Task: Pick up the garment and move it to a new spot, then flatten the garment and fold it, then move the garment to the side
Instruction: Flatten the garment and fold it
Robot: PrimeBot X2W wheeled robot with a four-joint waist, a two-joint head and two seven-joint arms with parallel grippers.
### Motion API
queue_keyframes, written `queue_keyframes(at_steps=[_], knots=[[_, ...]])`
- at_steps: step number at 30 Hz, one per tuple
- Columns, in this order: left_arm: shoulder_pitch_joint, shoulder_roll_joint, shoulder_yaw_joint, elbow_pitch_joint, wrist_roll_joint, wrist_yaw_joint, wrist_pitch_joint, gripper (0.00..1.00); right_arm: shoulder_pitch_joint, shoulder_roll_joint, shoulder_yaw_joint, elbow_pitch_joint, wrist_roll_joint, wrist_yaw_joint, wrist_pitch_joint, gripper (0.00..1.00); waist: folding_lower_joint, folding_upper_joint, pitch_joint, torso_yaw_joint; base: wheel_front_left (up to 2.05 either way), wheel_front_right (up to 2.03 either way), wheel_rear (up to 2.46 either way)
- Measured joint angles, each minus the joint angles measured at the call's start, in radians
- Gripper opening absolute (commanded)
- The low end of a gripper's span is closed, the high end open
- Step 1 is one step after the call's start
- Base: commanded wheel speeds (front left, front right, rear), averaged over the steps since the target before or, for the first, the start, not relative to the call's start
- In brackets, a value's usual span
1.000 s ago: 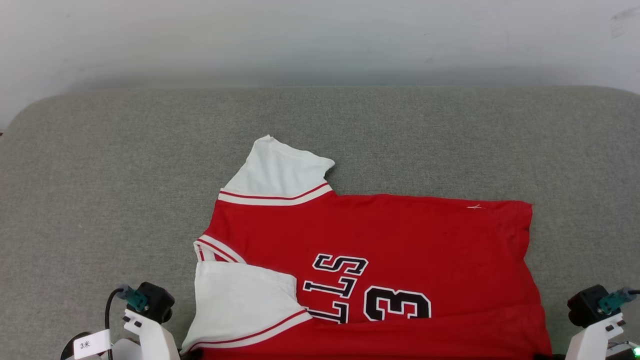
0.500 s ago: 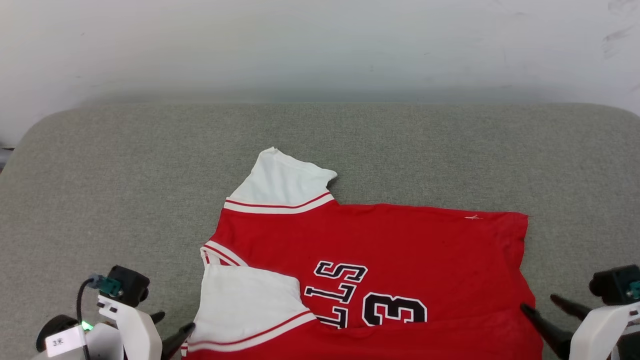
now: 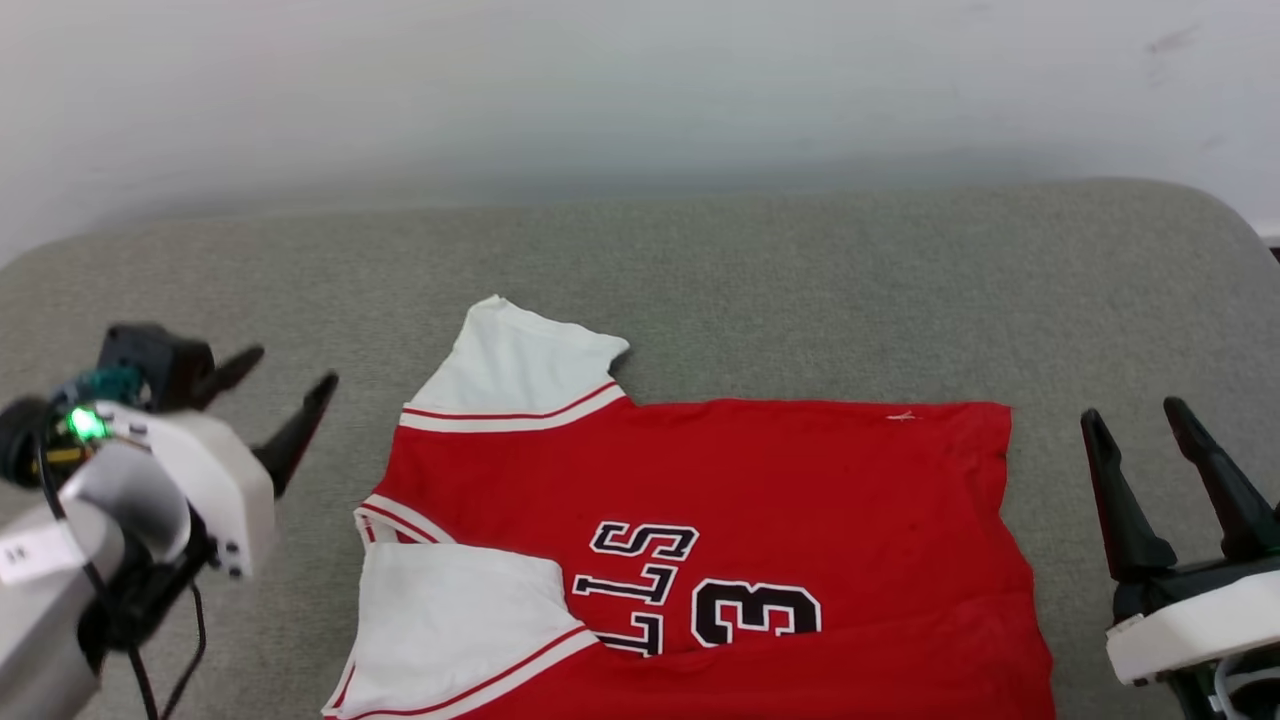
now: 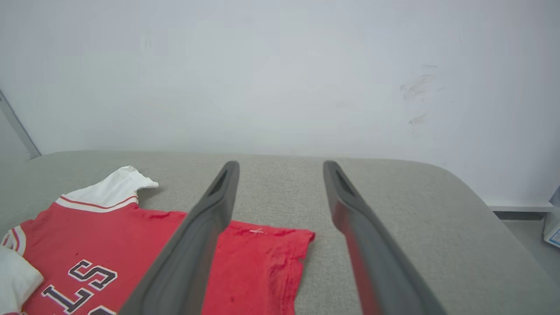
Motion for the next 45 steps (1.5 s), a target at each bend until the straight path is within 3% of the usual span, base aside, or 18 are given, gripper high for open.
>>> queue_keyframes(at_steps=[5,12,19,22,36,37,38,39,45], knots=[[-0.140,-0.041,0.003,0.056,0.012,-0.055,0.068,1.00,-0.021,0.054,0.015,-0.042,-0.038,0.000,-0.055,1.00,0.0000,0.0000,0.046,-0.035,0.00,0.00,0.00],[-0.365,-0.082,-0.051,0.165,0.008,-0.155,0.338,1.00,-0.070,0.075,0.050,-0.051,-0.053,0.000,-0.080,1.00,0.0000,0.0000,0.142,-0.092,0.00,0.00,0.00],[-0.548,-0.131,-0.077,0.301,-0.031,-0.174,0.596,1.00,-0.131,0.078,0.082,-0.046,-0.044,0.000,-0.107,1.00,0.0001,0.0000,0.250,-0.150,0.00,0.00,0.00],[-0.601,-0.136,-0.111,0.340,0.003,-0.167,0.679,1.00,-0.152,0.077,0.088,-0.041,-0.040,0.000,-0.118,1.00,0.0001,0.0000,0.293,-0.175,0.00,0.00,0.00],[-0.669,-0.162,-0.170,0.486,0.042,-0.174,0.789,1.00,-0.214,0.058,0.096,-0.010,-0.027,0.000,-0.158,1.00,0.0000,0.0000,0.421,-0.244,0.00,0.00,0.00],[-0.669,-0.164,-0.174,0.489,0.042,-0.176,0.790,0.74,-0.218,0.056,0.096,-0.008,-0.027,0.000,-0.158,1.00,0.0000,0.0000,0.421,-0.243,0.00,0.00,0.00],[-0.669,-0.168,-0.173,0.493,0.037,-0.177,0.790,0.06,-0.221,0.054,0.096,-0.008,-0.027,0.000,-0.158,1.00,0.0000,0.0000,0.421,-0.242,0.00,0.00,0.00],[-0.669,-0.172,-0.171,0.498,0.027,-0.181,0.786,0.00,-0.223,0.051,0.096,-0.007,-0.027,0.000,-0.157,1.00,0.0000,0.0000,0.419,-0.239,0.00,0.00,0.00],[-0.650,-0.204,-0.173,0.518,0.031,-0.191,0.684,0.00,-0.260,0.003,0.074,-0.022,-0.028,0.000,-0.134,1.00,0.0001,0.0000,0.390,-0.213,0.00,0.00,0.00]])
